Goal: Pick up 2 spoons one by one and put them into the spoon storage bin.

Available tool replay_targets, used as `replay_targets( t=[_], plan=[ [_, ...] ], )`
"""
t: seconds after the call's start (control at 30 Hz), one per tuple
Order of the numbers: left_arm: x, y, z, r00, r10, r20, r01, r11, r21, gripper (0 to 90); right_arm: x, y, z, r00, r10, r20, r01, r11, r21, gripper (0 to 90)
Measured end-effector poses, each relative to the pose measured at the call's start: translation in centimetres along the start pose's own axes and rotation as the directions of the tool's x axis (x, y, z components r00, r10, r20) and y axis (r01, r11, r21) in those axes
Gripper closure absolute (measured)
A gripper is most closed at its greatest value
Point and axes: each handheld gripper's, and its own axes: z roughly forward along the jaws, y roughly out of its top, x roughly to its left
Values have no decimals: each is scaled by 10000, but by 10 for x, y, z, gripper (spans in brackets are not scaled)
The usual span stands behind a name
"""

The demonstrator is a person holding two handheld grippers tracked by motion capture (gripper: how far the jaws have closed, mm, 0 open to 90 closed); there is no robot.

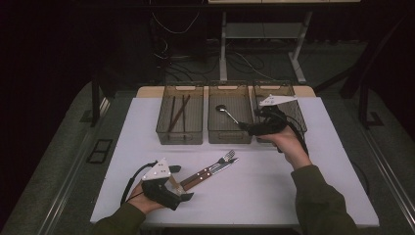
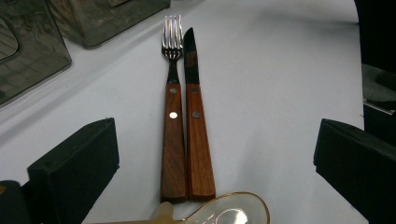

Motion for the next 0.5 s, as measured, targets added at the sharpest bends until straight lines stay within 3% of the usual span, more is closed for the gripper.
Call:
replay_targets(
  t=[0.17,0.5],
  plan=[
    [0,0,0,10000,-35,-36,35,10000,34,0,3,-17,-15,9998,99,186,-97,9999,-121,152],
    [1,-1,1,9998,-89,-156,90,9999,71,0,12,-52,-38,9991,-131,399,140,9997,-203,153]
  ],
)
